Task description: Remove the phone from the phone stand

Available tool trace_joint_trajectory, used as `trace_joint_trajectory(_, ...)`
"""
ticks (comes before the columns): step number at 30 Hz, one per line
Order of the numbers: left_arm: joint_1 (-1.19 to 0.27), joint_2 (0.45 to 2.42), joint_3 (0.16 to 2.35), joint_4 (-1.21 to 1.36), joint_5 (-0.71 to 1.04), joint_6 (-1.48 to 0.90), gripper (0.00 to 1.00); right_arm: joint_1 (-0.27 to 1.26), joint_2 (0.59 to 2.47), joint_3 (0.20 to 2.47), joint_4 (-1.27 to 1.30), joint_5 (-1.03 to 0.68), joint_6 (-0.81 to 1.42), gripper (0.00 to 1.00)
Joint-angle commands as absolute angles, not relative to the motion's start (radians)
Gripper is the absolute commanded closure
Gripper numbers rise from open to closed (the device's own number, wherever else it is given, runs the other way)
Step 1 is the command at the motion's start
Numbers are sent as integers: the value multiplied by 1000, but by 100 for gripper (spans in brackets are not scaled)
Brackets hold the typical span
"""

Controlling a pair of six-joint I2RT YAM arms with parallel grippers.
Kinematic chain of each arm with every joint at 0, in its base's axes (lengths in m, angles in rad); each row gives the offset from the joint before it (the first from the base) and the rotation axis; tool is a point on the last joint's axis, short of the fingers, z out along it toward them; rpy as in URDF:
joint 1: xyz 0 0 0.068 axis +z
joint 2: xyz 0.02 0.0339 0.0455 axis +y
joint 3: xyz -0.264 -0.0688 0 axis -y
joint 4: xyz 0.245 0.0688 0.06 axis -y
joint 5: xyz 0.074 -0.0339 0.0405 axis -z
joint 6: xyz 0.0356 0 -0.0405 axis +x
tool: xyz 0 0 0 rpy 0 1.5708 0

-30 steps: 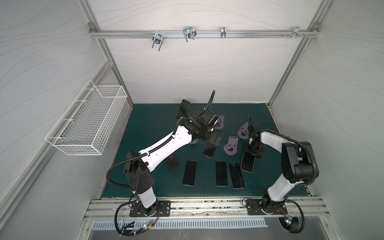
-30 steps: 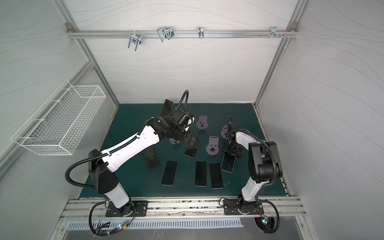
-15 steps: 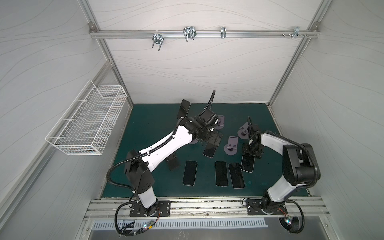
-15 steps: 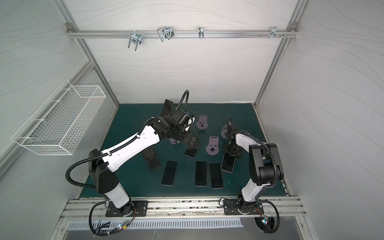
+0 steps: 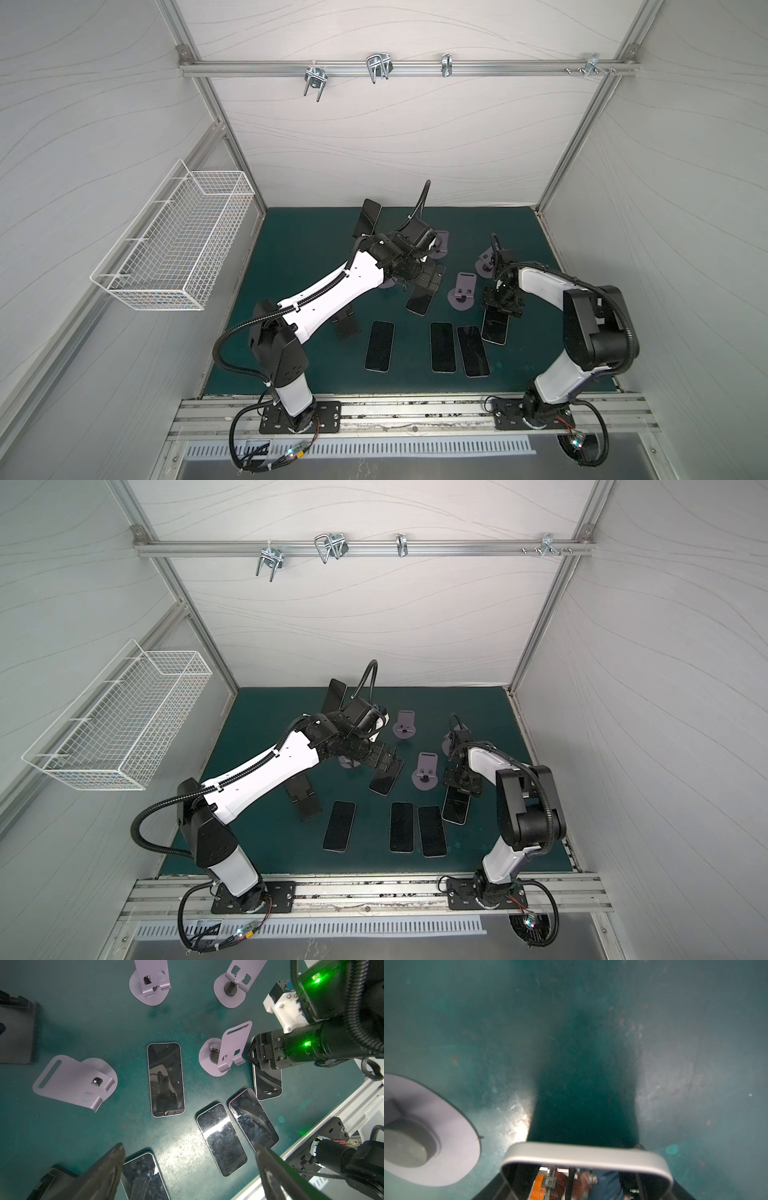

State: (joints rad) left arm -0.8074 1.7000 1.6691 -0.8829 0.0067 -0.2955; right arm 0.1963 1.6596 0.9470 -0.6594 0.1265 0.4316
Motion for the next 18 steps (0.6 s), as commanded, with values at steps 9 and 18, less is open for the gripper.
trace_joint_trajectory(9,-812,1641,1655,-893,-22,-306,1,204,1697,938,-638,155,483,16)
trace_joint_trajectory(18,-811,1640,1653,-888,-24,-288,1,205,1690,948,-644,150,490,11)
